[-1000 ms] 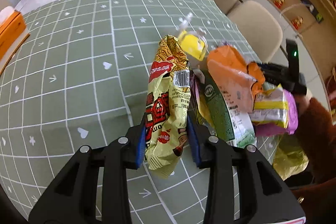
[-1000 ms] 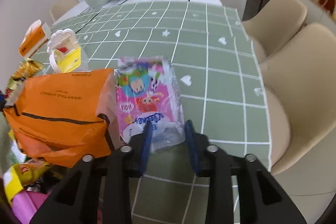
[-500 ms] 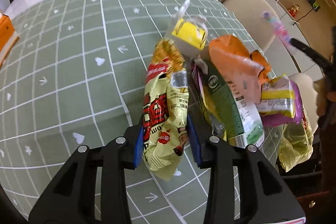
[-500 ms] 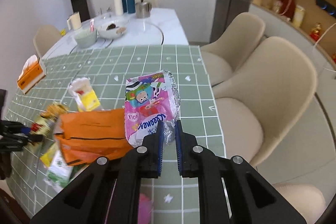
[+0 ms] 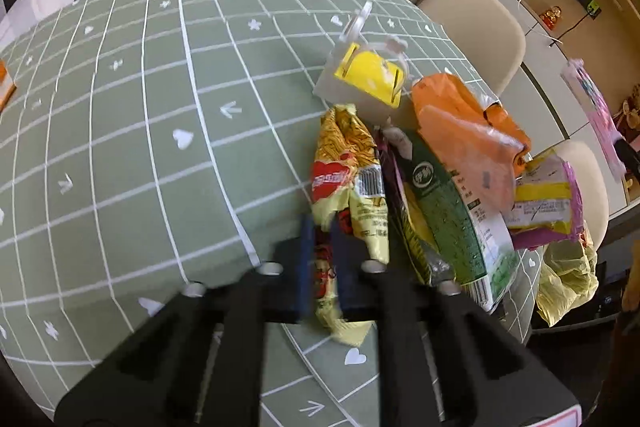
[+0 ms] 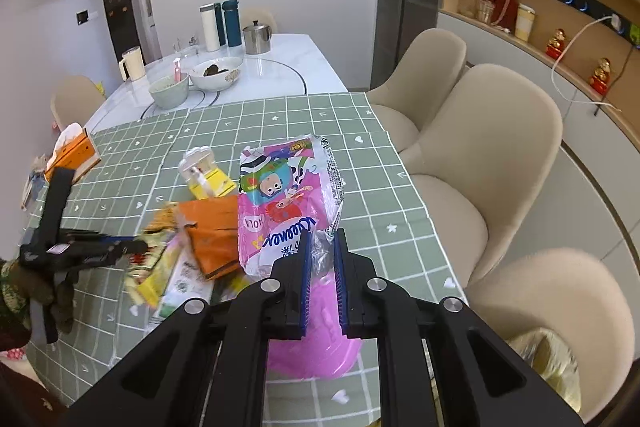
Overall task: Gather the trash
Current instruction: 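Lift both packets and carry them toward the bin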
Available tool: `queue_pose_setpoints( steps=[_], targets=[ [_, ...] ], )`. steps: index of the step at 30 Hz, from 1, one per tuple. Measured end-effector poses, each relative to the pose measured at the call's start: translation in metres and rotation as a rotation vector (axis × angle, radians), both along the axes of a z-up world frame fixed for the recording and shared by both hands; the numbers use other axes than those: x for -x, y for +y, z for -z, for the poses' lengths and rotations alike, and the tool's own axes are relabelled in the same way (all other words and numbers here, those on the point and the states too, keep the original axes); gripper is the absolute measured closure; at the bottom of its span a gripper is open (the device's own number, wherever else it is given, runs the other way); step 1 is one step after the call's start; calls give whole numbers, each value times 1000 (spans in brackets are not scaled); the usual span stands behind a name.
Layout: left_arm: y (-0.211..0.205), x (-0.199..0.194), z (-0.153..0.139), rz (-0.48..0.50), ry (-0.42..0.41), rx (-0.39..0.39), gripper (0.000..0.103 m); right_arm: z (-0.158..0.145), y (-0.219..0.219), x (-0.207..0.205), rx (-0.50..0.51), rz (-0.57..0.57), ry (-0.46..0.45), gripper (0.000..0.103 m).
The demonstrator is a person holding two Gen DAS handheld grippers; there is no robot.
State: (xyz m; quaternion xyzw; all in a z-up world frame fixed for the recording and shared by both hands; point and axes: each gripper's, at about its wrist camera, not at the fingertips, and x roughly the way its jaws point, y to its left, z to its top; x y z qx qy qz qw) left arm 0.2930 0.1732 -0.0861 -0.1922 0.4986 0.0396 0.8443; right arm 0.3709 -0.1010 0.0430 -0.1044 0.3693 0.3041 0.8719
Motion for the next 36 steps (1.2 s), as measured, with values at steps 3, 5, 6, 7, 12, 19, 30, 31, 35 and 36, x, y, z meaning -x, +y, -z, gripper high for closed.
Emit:
queue_pose_setpoints(
  steps=[3, 5, 6, 7, 12, 19, 30, 31, 35, 36],
  targets=[
    [-5, 3, -24, 37, -65, -28, 100, -10, -4, 16, -7, 3, -22, 91],
    [-13, 7, -44, 58, -116, -54, 100, -16, -10, 23, -13, 7, -37, 91],
    [-16, 8, -52, 63, -137, -59, 100, -21, -13, 26, -17, 13, -45, 91],
    [-21, 10, -64, 67, -168, -62, 100, -24, -16, 29, -21, 18, -54, 91],
    [-47, 13, -114, 86, -281, -59, 100, -44, -43, 44, -43, 44, -94, 91],
    [-119, 9, -177, 186, -441, -92, 100, -70, -106, 60, -52, 107, -175, 91],
    [-265, -29, -175, 383, -448, -43, 100, -69, -235, 72, -52, 275, -221, 91],
    [-276, -32, -171, 401, -440, -42, 100, -65, -245, 72, -50, 292, -218, 91],
    [-326, -46, -152, 471, -407, -38, 100, -51, -287, 70, -54, 352, -192, 91],
    [-339, -50, -145, 489, -393, -28, 100, -48, -295, 69, -51, 363, -187, 91]
  ],
)
